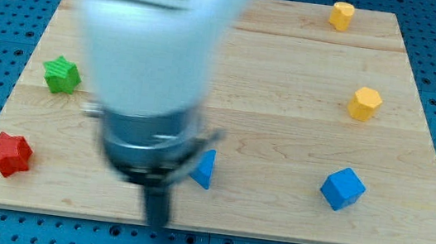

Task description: Push red star diagonally below blue triangle

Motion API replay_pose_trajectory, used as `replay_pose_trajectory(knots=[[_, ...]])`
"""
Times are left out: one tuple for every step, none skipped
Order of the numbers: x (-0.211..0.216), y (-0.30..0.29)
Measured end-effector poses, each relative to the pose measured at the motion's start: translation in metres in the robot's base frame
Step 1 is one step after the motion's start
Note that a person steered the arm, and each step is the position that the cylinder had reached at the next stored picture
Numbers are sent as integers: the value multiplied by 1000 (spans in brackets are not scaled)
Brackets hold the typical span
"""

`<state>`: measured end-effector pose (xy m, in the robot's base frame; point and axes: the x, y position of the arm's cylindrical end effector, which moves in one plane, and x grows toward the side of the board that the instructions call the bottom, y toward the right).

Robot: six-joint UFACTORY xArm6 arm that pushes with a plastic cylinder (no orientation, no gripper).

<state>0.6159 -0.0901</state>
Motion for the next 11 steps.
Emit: replay_pose_trajectory(knots=[[0,-103],[-1,-185],[-24,-213],[-44,-179],[-58,-142],[-68,-124],[-84,-95],[-101,-59],[-106,-31],[-105,-59],[-85,-121]])
